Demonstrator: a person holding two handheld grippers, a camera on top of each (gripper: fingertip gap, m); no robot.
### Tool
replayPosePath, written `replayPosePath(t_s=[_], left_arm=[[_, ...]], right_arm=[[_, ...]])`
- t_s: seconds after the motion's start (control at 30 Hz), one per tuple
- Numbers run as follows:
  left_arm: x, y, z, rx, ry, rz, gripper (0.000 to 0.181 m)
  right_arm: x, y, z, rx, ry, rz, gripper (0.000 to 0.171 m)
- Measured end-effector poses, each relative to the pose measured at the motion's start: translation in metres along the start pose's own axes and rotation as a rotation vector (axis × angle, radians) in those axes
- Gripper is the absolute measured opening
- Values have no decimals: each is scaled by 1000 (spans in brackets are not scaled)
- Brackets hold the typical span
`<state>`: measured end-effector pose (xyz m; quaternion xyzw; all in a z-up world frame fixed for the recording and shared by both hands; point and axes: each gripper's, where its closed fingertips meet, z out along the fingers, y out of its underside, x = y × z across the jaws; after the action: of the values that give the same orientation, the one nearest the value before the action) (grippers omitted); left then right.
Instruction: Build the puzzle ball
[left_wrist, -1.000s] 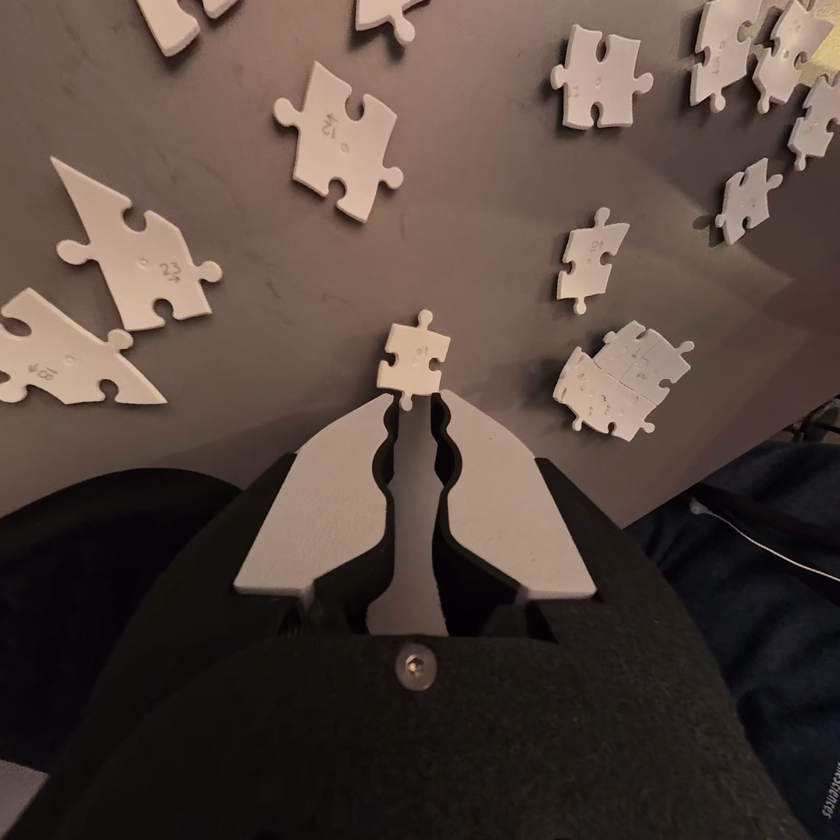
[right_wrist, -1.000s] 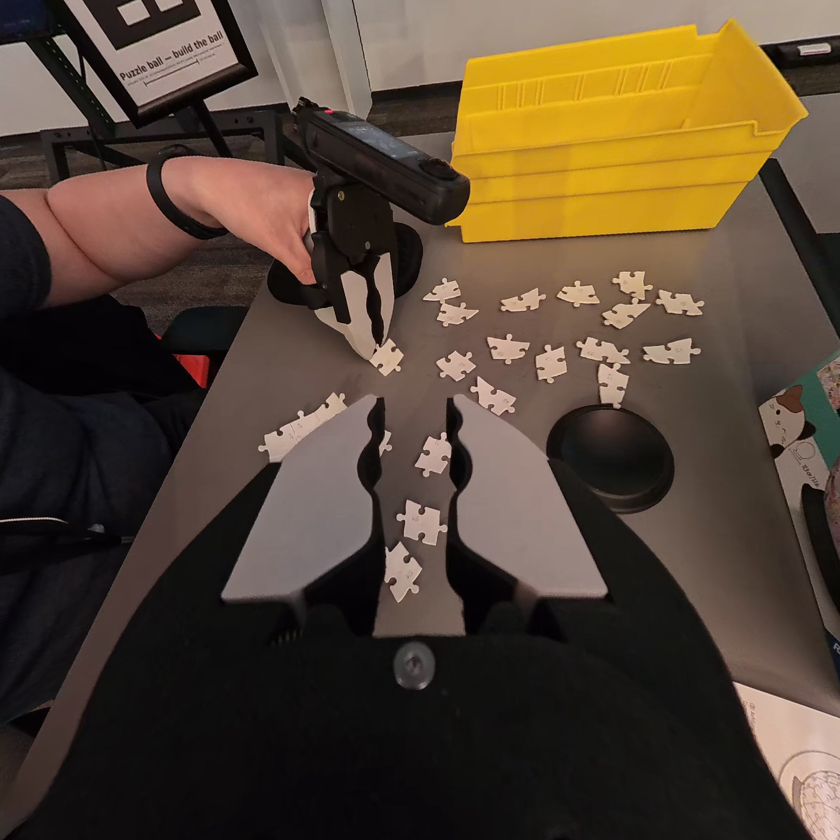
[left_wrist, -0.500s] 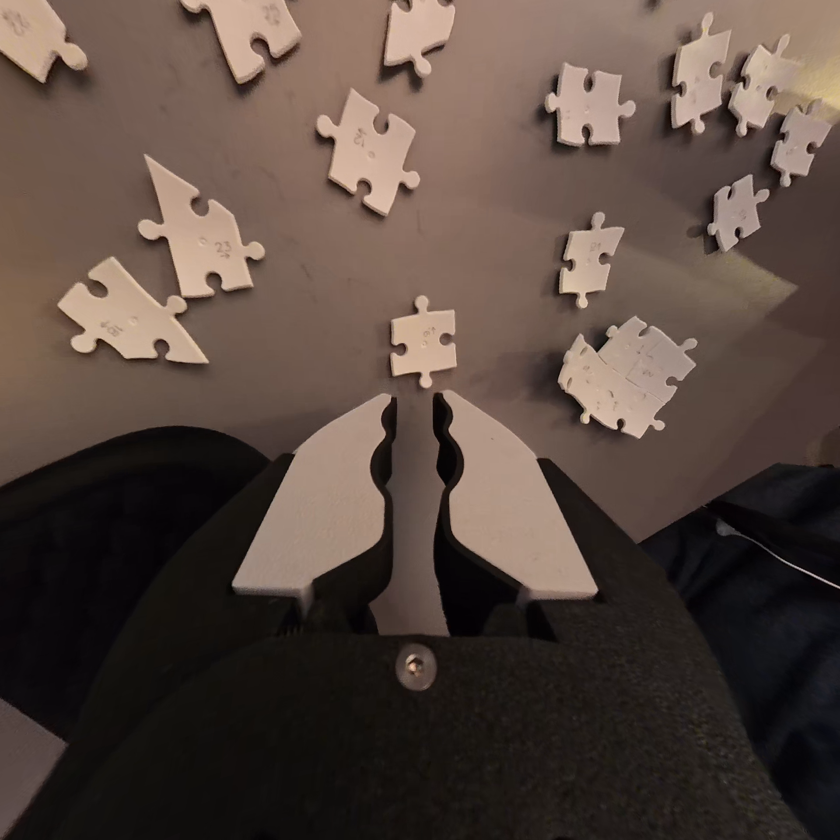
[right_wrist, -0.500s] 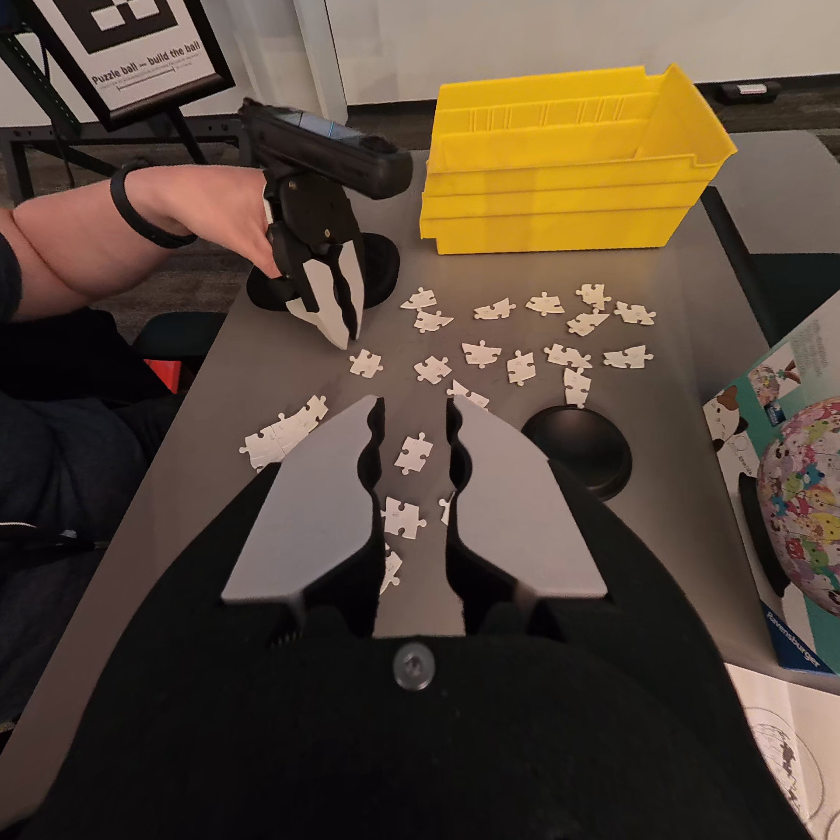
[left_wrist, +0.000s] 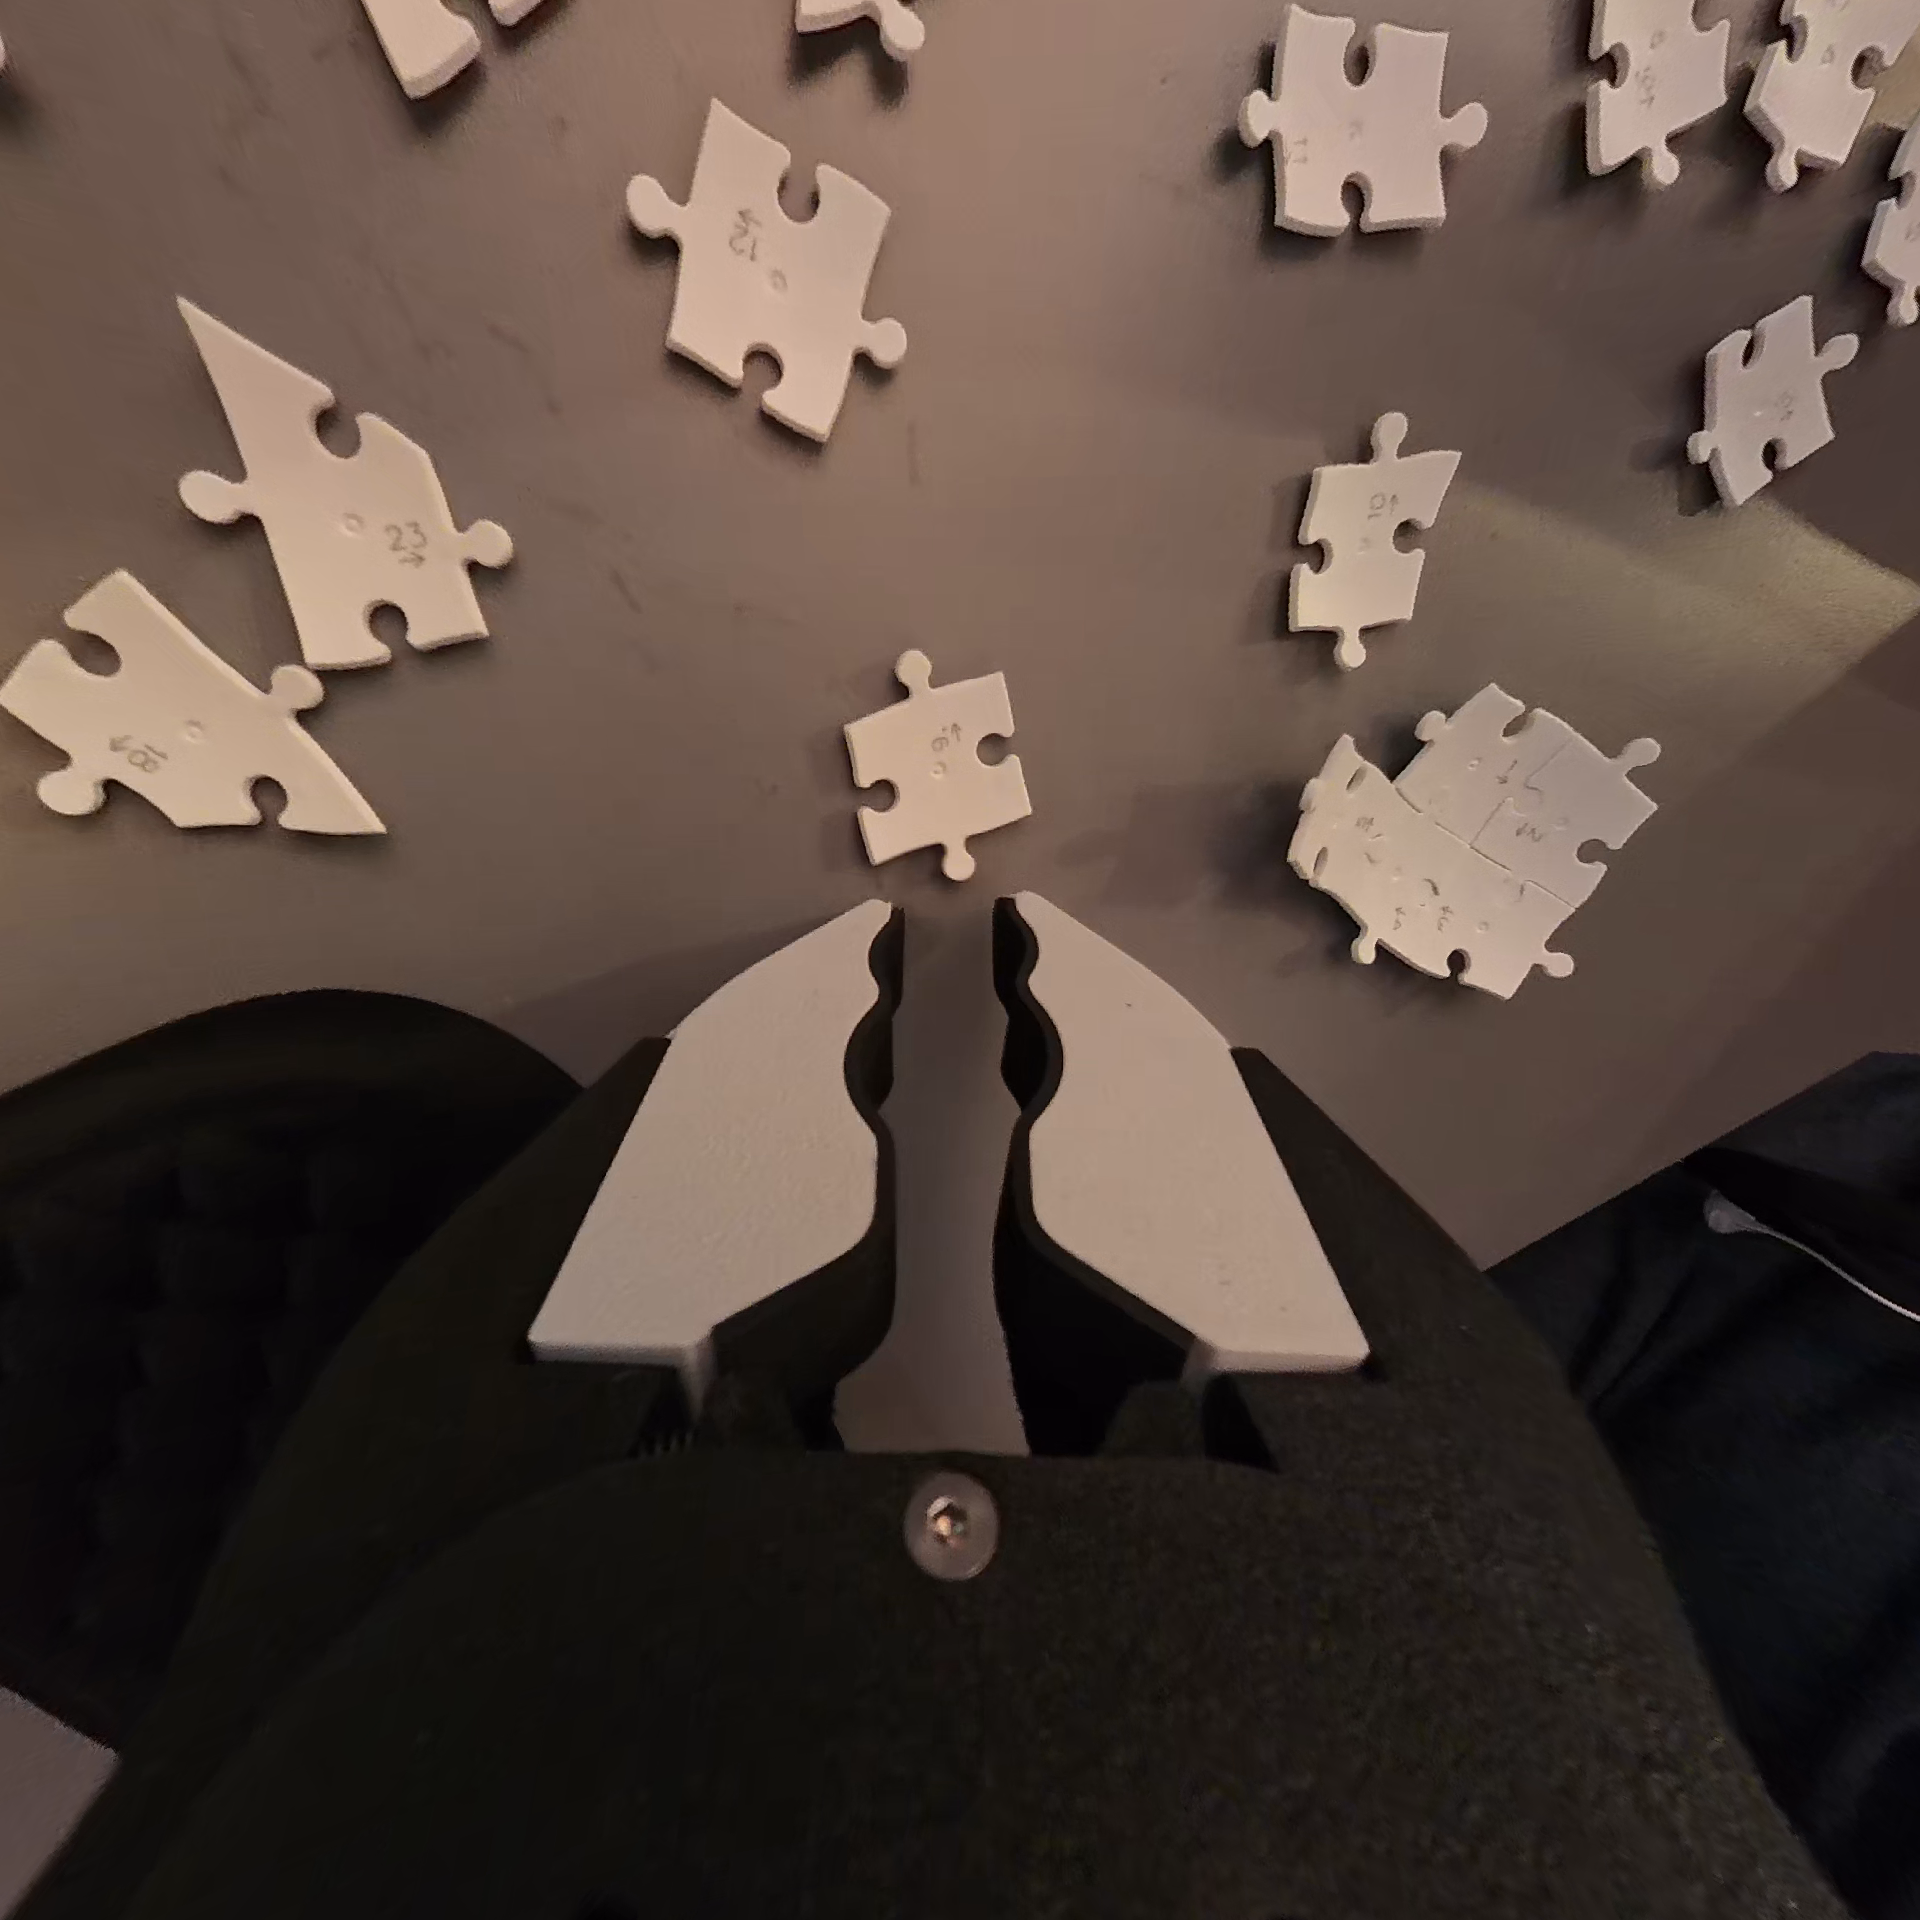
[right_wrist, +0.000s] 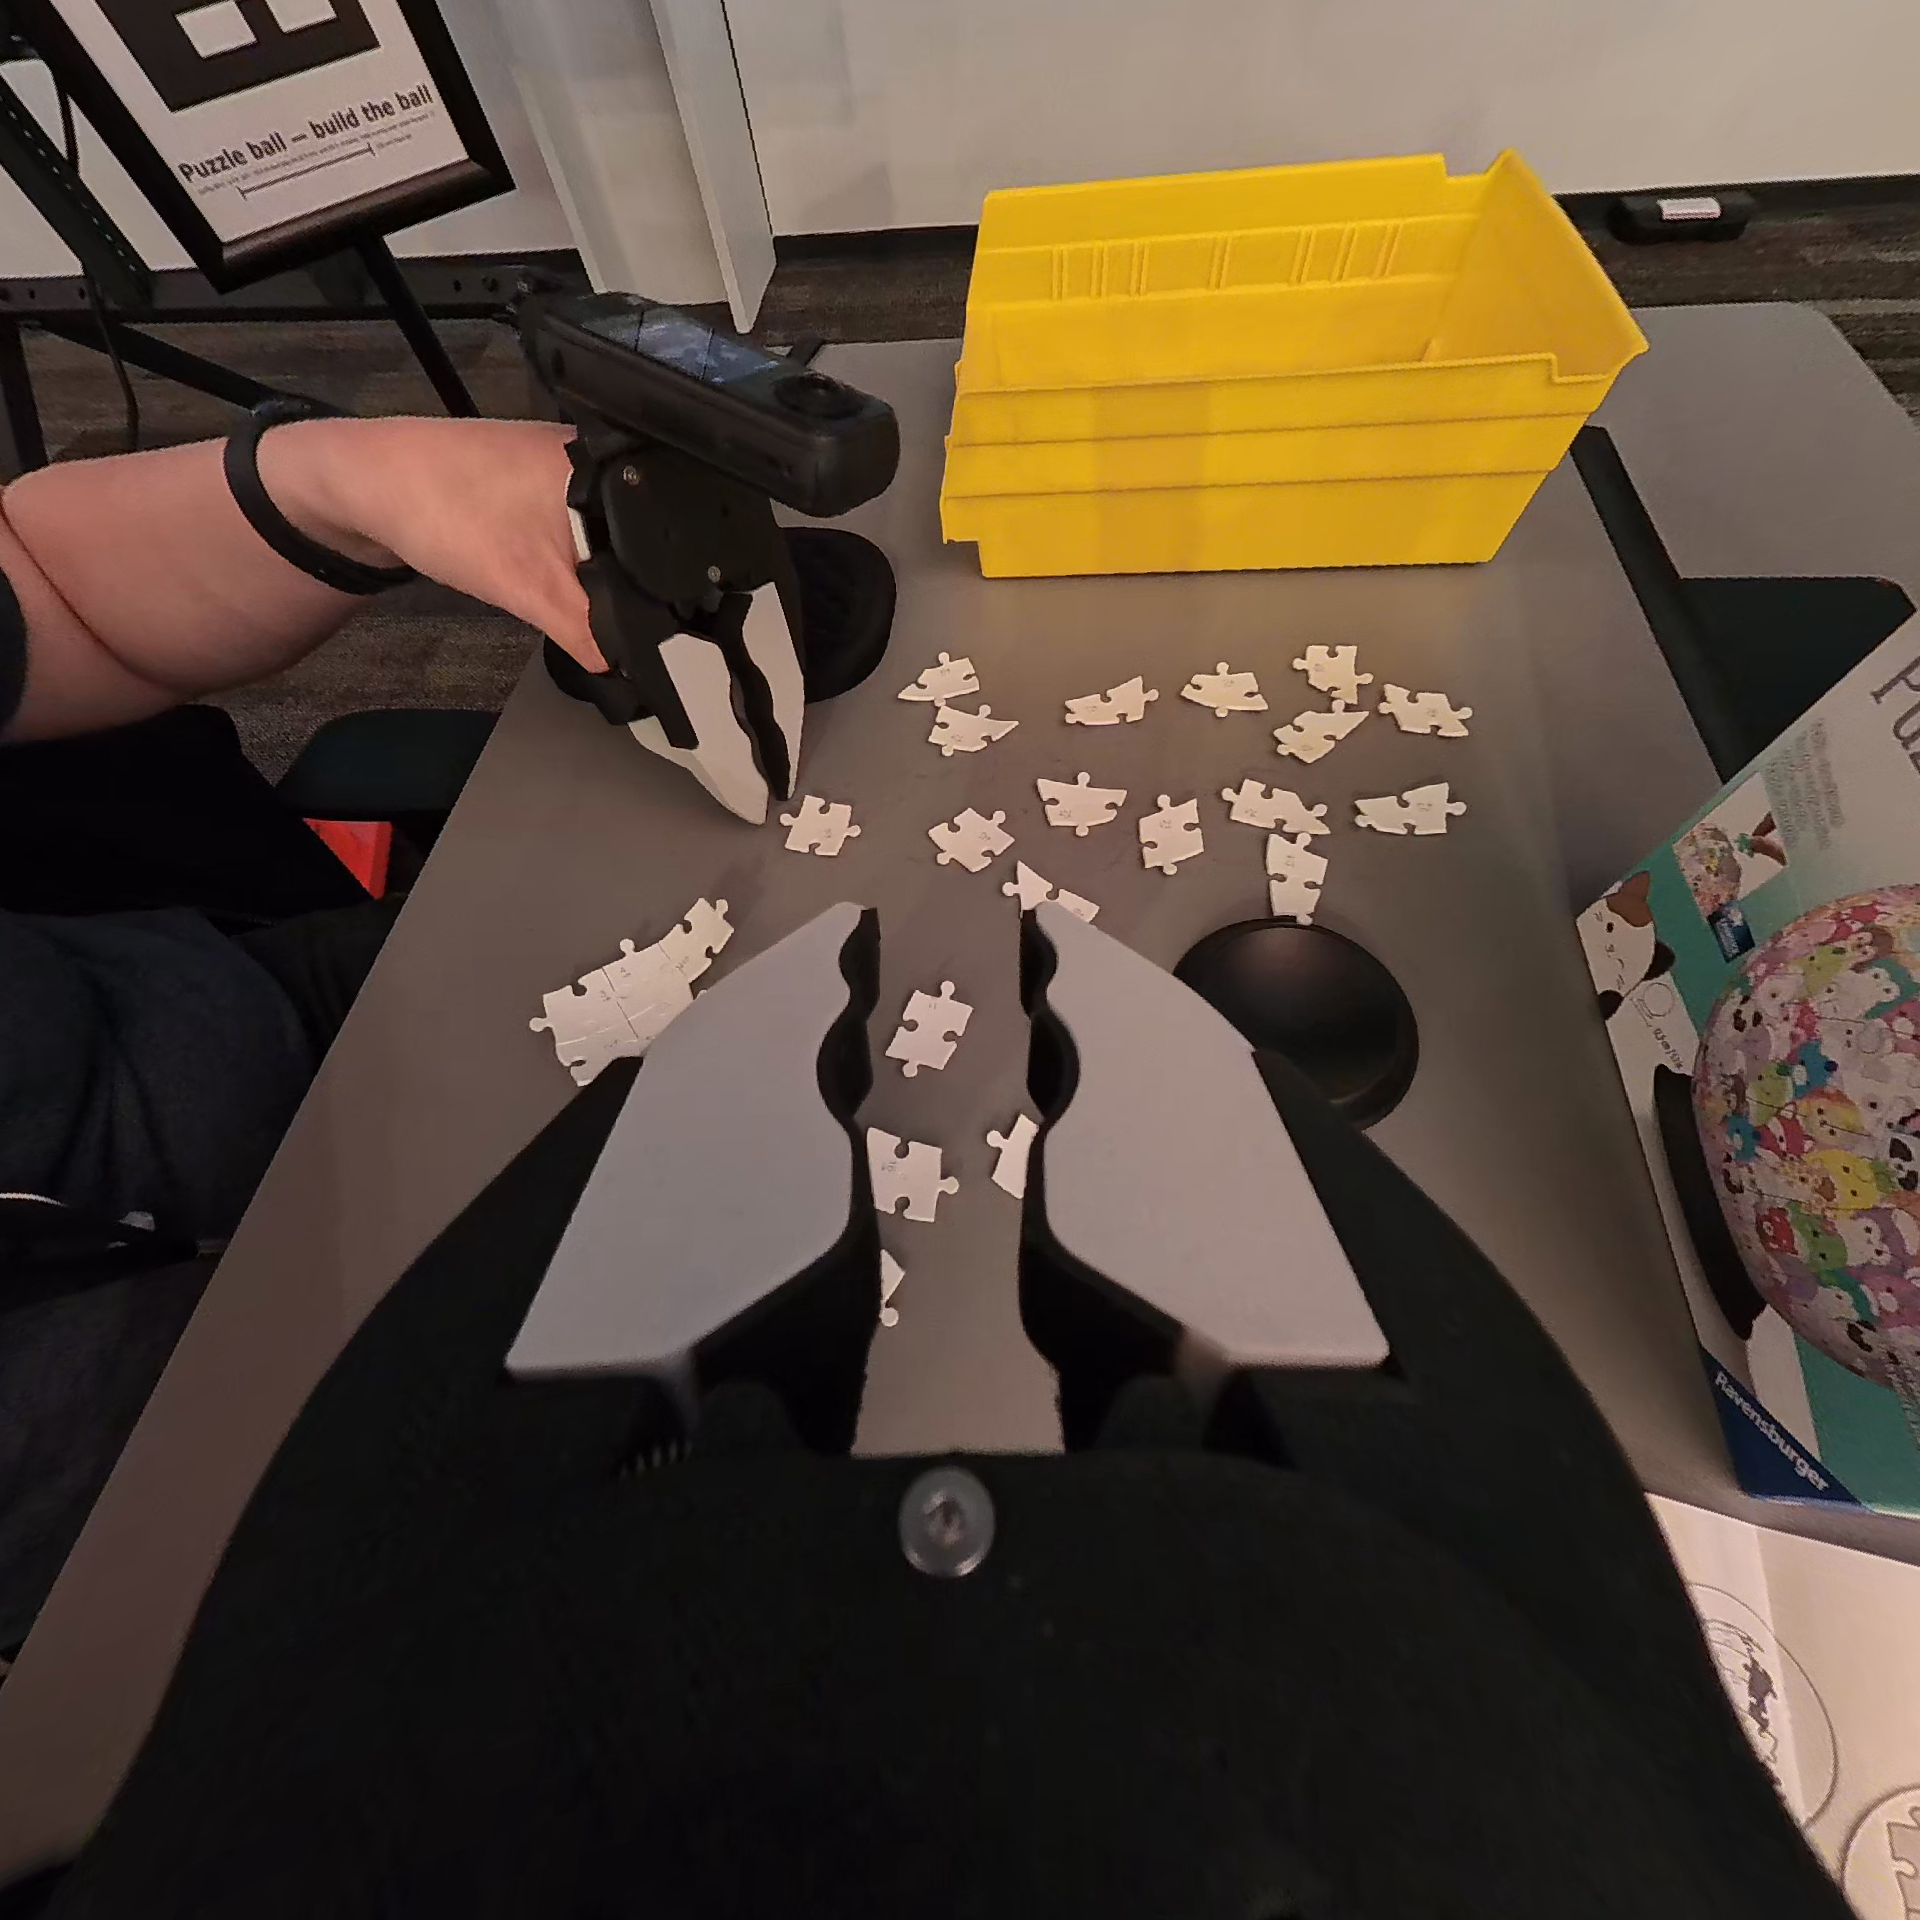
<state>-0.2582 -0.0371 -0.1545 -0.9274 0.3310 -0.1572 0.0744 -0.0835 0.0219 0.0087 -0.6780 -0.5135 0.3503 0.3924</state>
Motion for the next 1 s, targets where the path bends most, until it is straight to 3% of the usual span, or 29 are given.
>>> replayPosePath(t_s=[0.3, 1.0], left_arm=[[-2, -3, 2, 7, -87, 46, 16], [-7, -5, 0, 34, -104, 59, 19]], right_arm=[[1, -1, -2, 2, 5, -4, 27], [6, 4, -7, -25, 32, -23, 27]])
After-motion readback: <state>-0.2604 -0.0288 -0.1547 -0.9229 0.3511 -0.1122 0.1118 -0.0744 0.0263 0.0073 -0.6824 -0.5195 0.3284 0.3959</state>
